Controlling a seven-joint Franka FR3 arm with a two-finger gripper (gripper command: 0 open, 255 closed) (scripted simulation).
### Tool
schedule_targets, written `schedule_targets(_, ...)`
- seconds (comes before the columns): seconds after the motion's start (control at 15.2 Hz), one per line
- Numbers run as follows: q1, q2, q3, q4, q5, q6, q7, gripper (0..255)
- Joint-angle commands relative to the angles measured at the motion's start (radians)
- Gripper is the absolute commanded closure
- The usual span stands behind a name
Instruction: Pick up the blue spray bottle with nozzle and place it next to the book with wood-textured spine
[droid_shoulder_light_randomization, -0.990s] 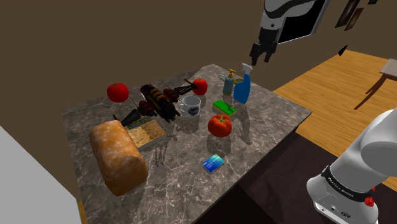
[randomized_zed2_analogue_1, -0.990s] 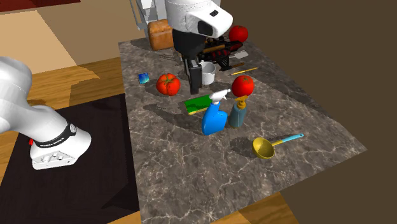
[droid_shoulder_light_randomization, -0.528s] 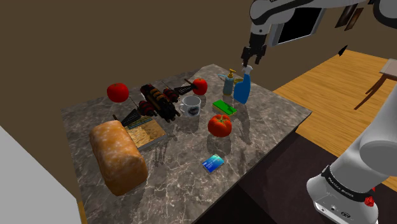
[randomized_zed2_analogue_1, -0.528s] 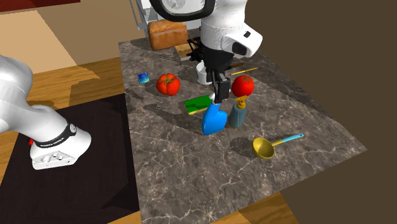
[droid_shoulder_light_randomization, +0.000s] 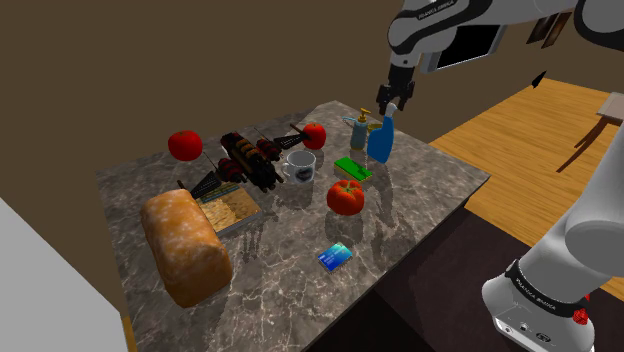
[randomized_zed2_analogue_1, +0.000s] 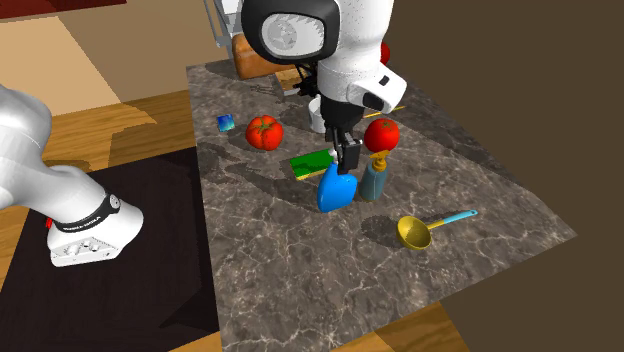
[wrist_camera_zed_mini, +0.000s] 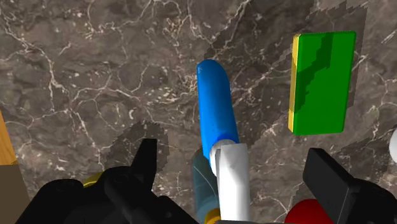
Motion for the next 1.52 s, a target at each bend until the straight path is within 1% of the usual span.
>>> schedule_targets(0.0,-0.001,0.002,0.0,-0.001,0.001,0.004,-0.001,0)
schedule_targets(0.33,-0.001,0.002,0.0,-0.001,0.001,0.003,-0.001,0)
schedule_targets(0.4,-0.001,0.002,0.0,-0.001,0.001,0.003,-0.001,255)
schedule_targets(0.99,-0.001,0.002,0.0,-0.001,0.001,0.004,-0.001,255)
schedule_targets(1.45,0.0,-0.024,-0.002,0.061,-0.008,-0.083,0.005,255)
